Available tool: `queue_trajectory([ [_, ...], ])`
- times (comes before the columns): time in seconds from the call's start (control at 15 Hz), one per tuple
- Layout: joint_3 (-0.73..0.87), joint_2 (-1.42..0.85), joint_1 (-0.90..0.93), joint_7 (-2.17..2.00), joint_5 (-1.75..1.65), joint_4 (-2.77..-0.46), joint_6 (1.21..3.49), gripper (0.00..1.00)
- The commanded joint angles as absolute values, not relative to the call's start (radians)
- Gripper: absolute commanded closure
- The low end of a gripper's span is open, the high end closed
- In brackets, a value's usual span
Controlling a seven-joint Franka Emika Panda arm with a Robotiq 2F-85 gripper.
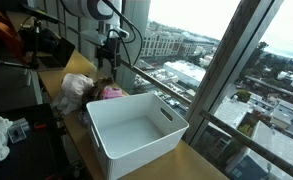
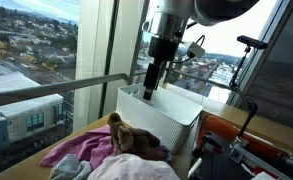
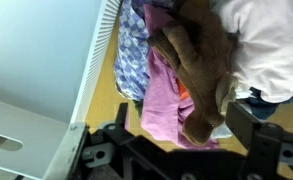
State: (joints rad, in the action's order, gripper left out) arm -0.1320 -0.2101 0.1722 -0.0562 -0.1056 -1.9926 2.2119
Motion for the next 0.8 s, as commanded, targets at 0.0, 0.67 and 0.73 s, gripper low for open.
queue_trajectory([
  [0.0,-0.143,-0.192,0.160,0.009,-0.057,-1.994,2.227,0.00],
  [0.67,-0.163,-0.456,0.279,-0.011,-0.187,-1.993,2.491,0.00],
  [0.73,-0.158,-0.483,0.292,-0.015,-0.197,-1.985,2.503,0.00],
])
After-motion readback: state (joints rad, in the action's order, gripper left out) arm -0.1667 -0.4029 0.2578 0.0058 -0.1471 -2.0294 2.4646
